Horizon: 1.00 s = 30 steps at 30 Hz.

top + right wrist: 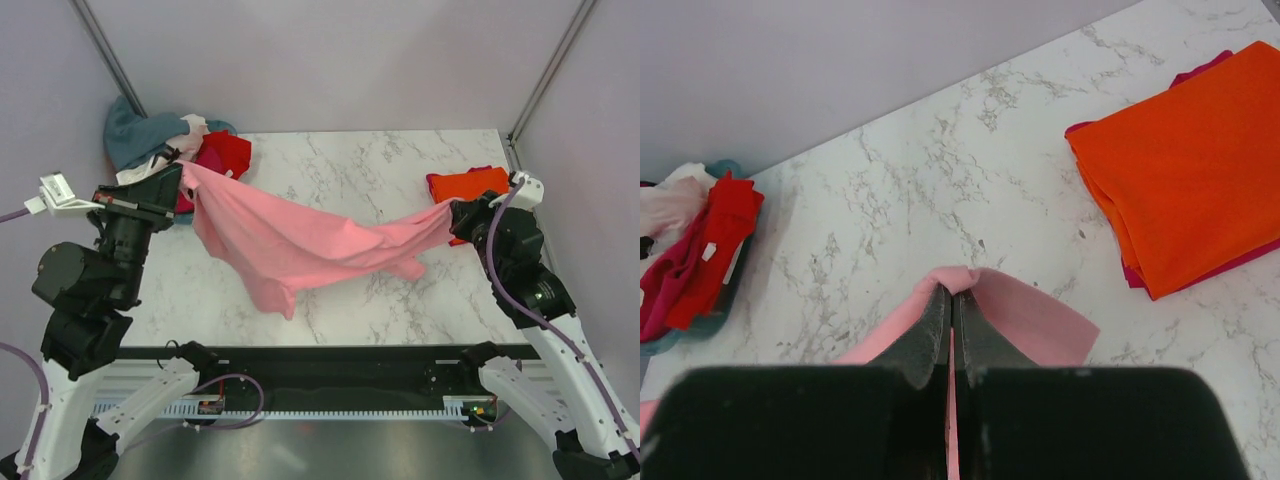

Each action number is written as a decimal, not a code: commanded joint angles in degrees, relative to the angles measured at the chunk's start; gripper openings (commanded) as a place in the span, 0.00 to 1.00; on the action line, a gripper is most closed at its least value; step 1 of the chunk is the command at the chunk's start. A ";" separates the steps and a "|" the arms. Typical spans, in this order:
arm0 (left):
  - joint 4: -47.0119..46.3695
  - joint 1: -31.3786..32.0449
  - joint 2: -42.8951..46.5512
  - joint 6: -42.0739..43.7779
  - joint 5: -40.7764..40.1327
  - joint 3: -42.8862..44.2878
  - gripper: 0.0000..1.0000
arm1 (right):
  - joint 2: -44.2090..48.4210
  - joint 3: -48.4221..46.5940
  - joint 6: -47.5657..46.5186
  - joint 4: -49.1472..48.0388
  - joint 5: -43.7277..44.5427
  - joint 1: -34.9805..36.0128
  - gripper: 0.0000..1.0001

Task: Fold and stack the t-shirts
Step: Move the tshirt to the center of the board

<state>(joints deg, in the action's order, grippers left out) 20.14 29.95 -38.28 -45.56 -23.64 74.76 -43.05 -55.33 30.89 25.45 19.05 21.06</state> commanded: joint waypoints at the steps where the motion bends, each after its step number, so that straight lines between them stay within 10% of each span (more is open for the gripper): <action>1: 6.29 -0.34 -1.87 -1.73 -0.61 3.37 0.02 | 0.16 -0.66 1.53 0.91 0.64 0.03 0.00; 9: 8.17 -1.21 -16.02 -1.90 -3.87 -4.34 0.02 | -10.90 -0.04 3.38 -2.50 1.08 0.03 0.00; 14: 0.00 -10.86 -36.09 -4.97 10.42 -7.70 0.02 | -22.41 0.31 4.61 -7.26 3.62 -0.05 0.00; 26: -1.07 -20.55 -72.88 -3.31 23.37 20.40 0.02 | -30.87 0.75 9.80 -8.49 5.12 -1.11 0.00; 30: -3.53 -20.55 -75.98 4.16 40.03 22.72 0.13 | -31.05 2.16 8.22 -8.31 7.93 -1.28 0.07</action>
<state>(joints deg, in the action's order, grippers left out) 19.77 9.13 -113.40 -46.59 3.55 94.76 -74.02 -53.98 39.27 18.74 23.88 20.08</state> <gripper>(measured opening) 0.093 0.057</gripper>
